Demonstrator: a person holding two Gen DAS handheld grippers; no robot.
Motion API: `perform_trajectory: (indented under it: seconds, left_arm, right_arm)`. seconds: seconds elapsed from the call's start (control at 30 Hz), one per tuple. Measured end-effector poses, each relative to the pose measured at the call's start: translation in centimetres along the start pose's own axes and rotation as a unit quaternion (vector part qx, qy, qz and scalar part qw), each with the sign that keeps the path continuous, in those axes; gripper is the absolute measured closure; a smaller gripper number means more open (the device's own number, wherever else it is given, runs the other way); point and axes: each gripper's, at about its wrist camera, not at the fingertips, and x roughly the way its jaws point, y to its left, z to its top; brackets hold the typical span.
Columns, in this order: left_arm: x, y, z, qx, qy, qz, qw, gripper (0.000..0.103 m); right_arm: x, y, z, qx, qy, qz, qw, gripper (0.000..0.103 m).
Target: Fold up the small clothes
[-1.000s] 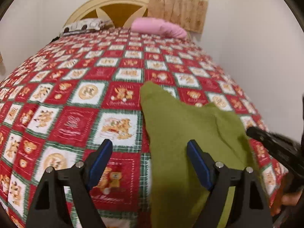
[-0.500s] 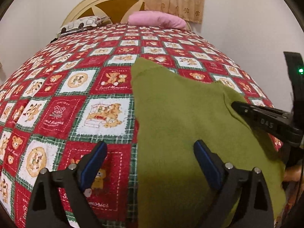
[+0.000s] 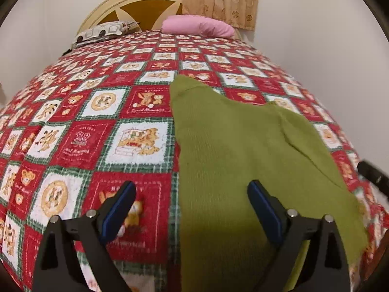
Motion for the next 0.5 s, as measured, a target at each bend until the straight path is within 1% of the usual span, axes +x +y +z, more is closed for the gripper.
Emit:
perform_trajectory:
  seconds: [0.03, 0.07, 0.1, 0.13, 0.2, 0.27, 0.33, 0.4, 0.43, 0.47, 0.5]
  left_arm:
    - [-0.7, 0.3, -0.3, -0.004, 0.001, -0.02, 0.9998, 0.017]
    - [-1.2, 0.4, -0.4, -0.007, 0.004, -0.032, 0.9995, 0.018]
    - [-1.5, 0.5, -0.5, -0.009, 0.007, -0.042, 0.999, 0.021]
    - [-1.9, 0.7, -0.5, -0.013, 0.012, -0.057, 0.9982, 0.027]
    - [-2.3, 1.0, 0.0, -0.024, 0.02, -0.089, 0.9955, 0.035]
    - [-2.4, 1.0, 0.8, -0.027, 0.016, -0.096, 0.9949, 0.036]
    - [-2.2, 0.9, 2.1, -0.031, 0.006, -0.091, 0.9953, 0.036]
    - [-1.6, 1.0, 3.5, -0.052, 0.0, -0.102, 0.9934, 0.036]
    - [-1.1, 1.1, 3.9, -0.06, 0.002, -0.109, 0.9922, 0.036]
    - [-0.3, 1.2, 4.1, -0.068, 0.011, -0.114, 0.9911, 0.036]
    - [0.9, 1.1, 4.2, -0.079, 0.029, -0.119, 0.9893, 0.036]
  right_arm:
    - [-0.4, -0.1, -0.7, 0.005, 0.001, 0.002, 1.0, 0.059]
    - [-0.8, -0.3, -1.2, 0.008, 0.002, 0.003, 1.0, 0.059]
    - [-1.1, -0.4, -1.8, 0.011, 0.004, 0.004, 1.0, 0.056]
    - [-1.3, -0.6, -2.3, 0.013, 0.008, 0.006, 1.0, 0.051]
    - [-1.3, -0.8, -2.8, 0.019, 0.016, 0.009, 1.0, 0.048]
    - [-1.2, -0.9, -2.7, 0.025, 0.02, 0.018, 0.999, 0.048]
    - [-0.8, -1.0, -2.0, 0.032, 0.019, 0.028, 0.999, 0.048]
    - [-0.5, -1.1, -0.8, 0.046, 0.01, 0.042, 0.998, 0.047]
    - [-0.2, -1.2, -0.2, 0.051, 0.007, 0.052, 0.997, 0.041]
    - [0.4, -1.1, 0.3, 0.054, 0.009, 0.065, 0.996, 0.038]
    - [1.3, -1.1, 0.8, 0.054, 0.017, 0.078, 0.995, 0.036]
